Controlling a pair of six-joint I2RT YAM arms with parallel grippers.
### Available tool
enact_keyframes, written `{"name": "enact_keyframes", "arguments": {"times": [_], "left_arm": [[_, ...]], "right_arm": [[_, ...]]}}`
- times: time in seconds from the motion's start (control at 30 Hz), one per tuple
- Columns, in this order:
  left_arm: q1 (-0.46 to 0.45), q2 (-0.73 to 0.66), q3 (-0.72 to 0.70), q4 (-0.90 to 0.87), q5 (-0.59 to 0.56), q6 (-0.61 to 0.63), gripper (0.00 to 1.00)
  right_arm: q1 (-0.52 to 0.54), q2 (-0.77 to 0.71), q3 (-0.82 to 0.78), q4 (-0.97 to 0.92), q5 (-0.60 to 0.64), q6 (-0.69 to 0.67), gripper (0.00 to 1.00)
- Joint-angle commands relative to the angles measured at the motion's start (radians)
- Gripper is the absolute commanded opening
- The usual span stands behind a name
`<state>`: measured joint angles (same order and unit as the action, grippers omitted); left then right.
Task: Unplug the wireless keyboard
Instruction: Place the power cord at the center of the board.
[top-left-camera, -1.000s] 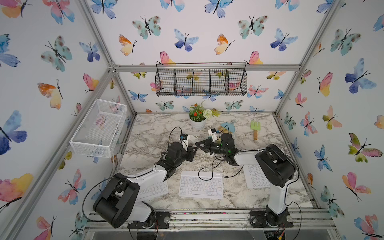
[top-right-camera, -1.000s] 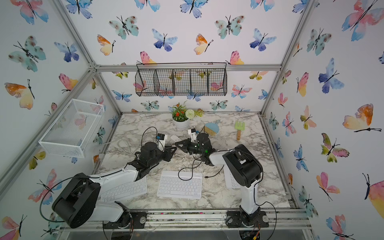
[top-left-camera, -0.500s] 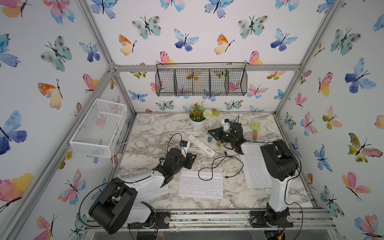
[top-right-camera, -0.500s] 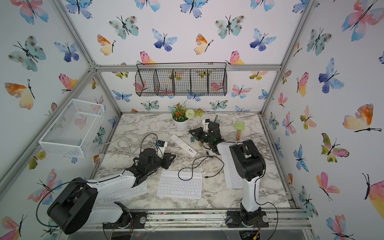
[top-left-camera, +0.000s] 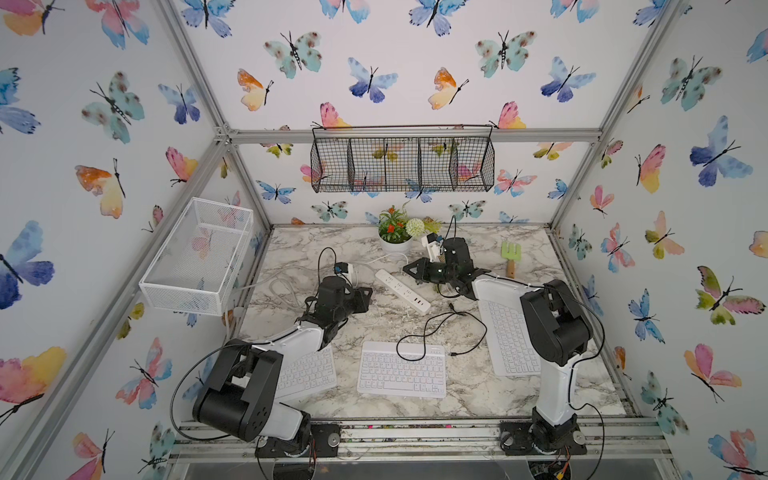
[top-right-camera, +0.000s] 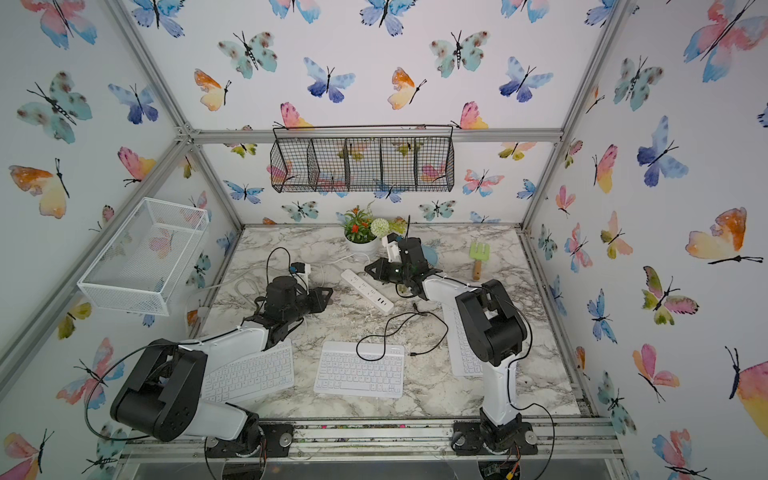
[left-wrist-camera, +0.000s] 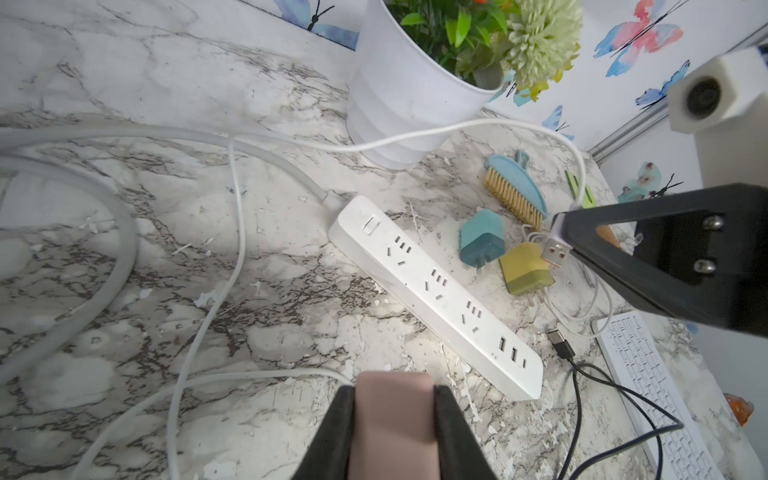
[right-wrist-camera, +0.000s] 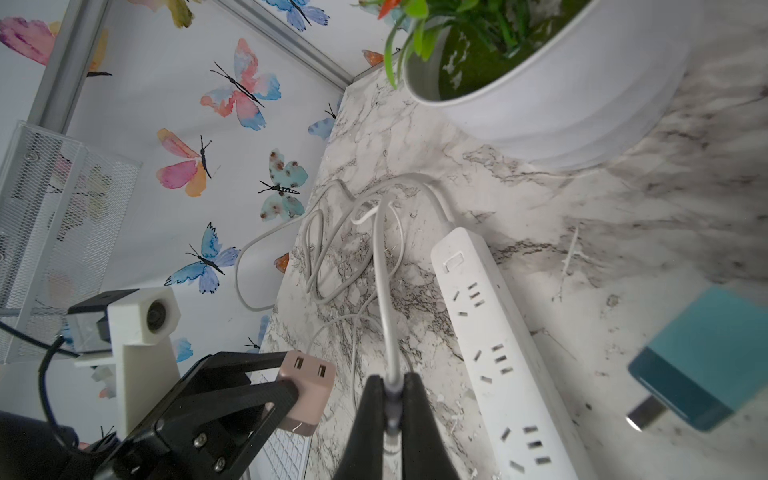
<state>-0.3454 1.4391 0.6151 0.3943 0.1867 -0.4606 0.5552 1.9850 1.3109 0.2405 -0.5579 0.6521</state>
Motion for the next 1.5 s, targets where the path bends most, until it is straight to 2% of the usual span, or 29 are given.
{"name": "enact_keyframes", "arguments": {"times": [0.0,0.13,0.27,0.47,0.67,0.87,1.07,1.27,1.47], "left_arm": [[0.051,0.003,0.025,-0.008,0.079,-0.039,0.0],[0.121,-0.022,0.031,-0.037,0.14,-0.06,0.0],[0.178,-0.026,0.041,-0.077,0.167,-0.064,0.0],[0.194,0.054,0.109,-0.12,0.21,-0.058,0.0],[0.214,0.093,0.165,-0.12,0.325,-0.078,0.0],[0.219,0.121,0.212,-0.117,0.318,-0.14,0.0],[0.216,0.233,0.325,-0.127,0.313,-0.16,0.0],[0.202,0.372,0.445,-0.201,0.306,-0.129,0.0],[0.176,0.476,0.471,-0.215,0.24,-0.131,0.0]], "right_arm": [[0.04,0.02,0.069,-0.207,0.013,-0.186,0.02],[0.079,0.059,0.127,-0.335,0.053,-0.281,0.03],[0.107,0.091,0.14,-0.379,0.081,-0.307,0.02],[0.118,0.131,0.173,-0.401,0.123,-0.303,0.03],[0.12,0.195,0.226,-0.472,0.157,-0.33,0.03],[0.164,0.191,0.229,-0.584,0.208,-0.435,0.03],[0.209,0.149,0.158,-0.644,0.305,-0.514,0.03],[0.221,0.124,0.143,-0.633,0.297,-0.538,0.03],[0.222,0.122,0.152,-0.632,0.282,-0.548,0.04]]}}
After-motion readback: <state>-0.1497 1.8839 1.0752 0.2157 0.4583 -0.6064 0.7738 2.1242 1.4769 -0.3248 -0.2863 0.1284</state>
